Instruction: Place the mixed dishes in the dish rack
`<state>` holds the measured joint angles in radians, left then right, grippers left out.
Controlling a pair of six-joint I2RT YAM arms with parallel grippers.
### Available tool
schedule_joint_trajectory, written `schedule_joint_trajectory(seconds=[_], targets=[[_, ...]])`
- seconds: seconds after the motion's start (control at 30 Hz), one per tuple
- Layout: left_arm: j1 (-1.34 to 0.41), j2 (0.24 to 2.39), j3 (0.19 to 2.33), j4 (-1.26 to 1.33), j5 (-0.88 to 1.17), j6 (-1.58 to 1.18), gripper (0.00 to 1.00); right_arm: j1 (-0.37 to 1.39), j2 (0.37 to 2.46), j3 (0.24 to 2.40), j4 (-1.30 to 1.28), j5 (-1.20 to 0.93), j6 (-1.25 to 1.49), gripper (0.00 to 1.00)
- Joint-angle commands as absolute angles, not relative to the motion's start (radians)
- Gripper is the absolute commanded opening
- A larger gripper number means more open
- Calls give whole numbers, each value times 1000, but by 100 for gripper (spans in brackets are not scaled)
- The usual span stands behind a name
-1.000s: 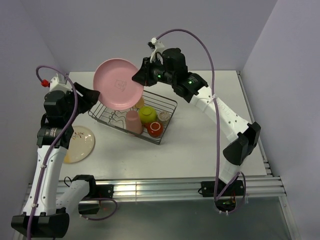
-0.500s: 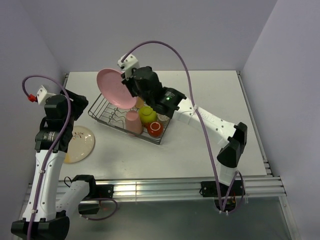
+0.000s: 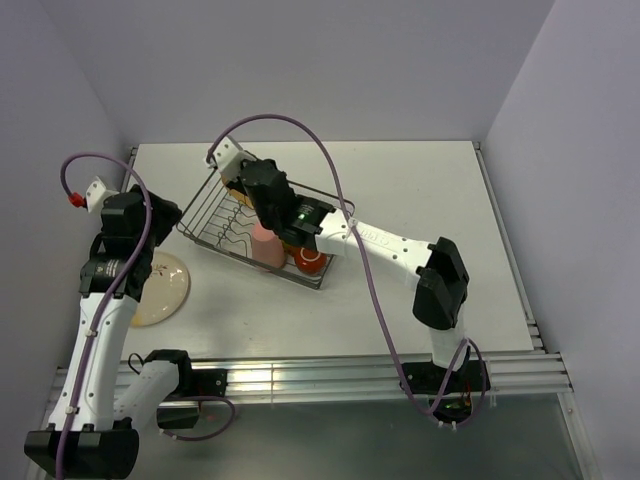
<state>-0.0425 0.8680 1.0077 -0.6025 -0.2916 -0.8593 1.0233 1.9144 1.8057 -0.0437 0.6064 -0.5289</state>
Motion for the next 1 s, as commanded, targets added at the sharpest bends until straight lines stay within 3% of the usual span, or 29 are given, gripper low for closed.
schedule_joint_trajectory(seconds=[0.0,0.97], targets=[[-41,873,1000,-549,-268,-853,68,1029,1916,1796,130,644,-643,0],[-41,913,1003,-532,-259,-839,66,1029,2031,1740,160,552,-742,0]])
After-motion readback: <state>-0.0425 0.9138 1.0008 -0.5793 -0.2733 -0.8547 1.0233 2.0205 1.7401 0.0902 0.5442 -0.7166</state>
